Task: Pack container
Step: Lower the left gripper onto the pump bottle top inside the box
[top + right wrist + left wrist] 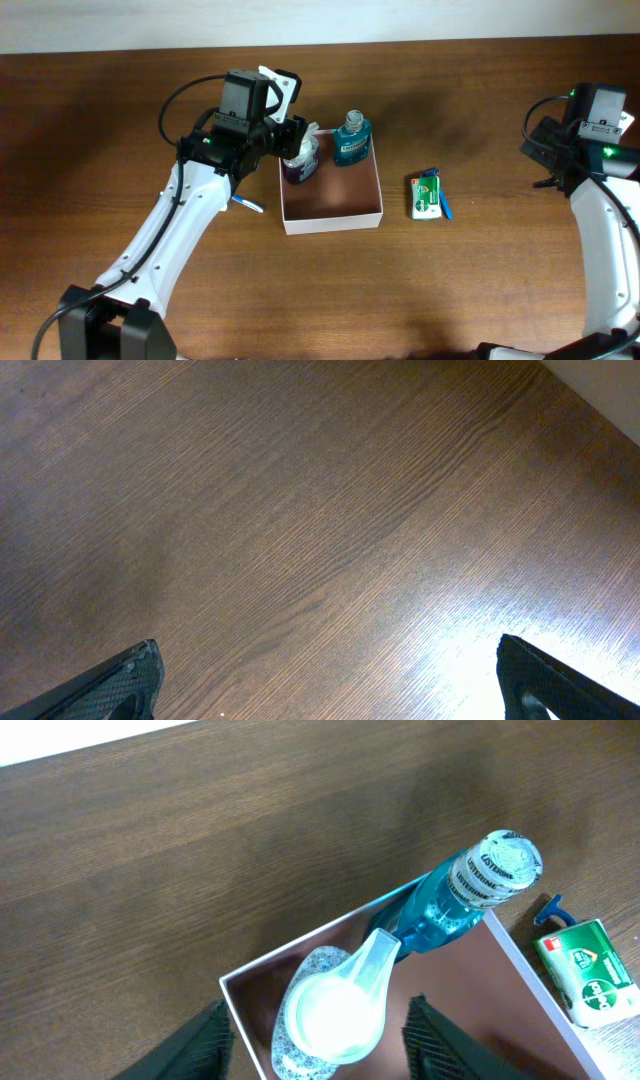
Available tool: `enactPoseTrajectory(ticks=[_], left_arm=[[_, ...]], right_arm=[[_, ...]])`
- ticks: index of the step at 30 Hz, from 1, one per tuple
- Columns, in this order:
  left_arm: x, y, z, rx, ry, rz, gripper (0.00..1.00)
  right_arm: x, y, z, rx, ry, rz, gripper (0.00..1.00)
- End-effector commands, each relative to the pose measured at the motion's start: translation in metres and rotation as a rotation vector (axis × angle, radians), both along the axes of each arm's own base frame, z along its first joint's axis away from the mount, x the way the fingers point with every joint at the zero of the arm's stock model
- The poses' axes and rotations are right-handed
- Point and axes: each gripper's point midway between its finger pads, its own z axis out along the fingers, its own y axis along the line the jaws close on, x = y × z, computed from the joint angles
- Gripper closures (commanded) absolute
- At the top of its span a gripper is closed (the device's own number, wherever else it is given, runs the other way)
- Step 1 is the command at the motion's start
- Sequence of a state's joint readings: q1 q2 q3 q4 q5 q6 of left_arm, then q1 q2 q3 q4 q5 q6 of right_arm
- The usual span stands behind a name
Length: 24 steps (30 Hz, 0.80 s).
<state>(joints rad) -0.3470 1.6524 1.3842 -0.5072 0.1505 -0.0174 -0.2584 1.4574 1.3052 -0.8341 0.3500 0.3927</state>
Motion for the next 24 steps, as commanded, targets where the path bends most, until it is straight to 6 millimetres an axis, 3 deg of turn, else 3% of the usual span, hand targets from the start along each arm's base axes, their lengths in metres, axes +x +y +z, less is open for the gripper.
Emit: enactPoseTrajectory(ticks=[1,3,8,16,20,24], left_arm=[[0.0018,-0.0074,0.0061,-0.01,-0.022,-0.03,0.3],[0.0013,-0.0082,0.0058,-0.01,-0.021,-0.032,0.15],[0.0011,-0.0088,0.0058,-0.01,-0.021,-0.033,0.01],[0.0005,-0.0087,0.0053,-0.009,-0.018,-0.034,0.01],[0.0001,-0.0084,0.0047,-0.007,-0.015,-0.034,0.1],[0.0,-0.0083,0.0045,-0.007,-0.015,-0.033,0.11]], right_arm=[[-0.0013,-0.0008,0.0126,-0.004,-0.038,-0.01,0.01],[-0.0013,-0.0008,0.0126,-0.004,-0.038,-0.01,0.01],[-0.0013,-0.0008,0.0126,-0.004,-0.038,-0.01,0.01],[-0.0013,-0.0008,0.0126,-0.004,-0.038,-0.009,0.02],[-0.0013,-0.0008,0.0126,-0.004,-0.038,-0.01,0.01],[-0.0013,-0.0008,0.0126,-0.004,-0.038,-0.01,0.01]])
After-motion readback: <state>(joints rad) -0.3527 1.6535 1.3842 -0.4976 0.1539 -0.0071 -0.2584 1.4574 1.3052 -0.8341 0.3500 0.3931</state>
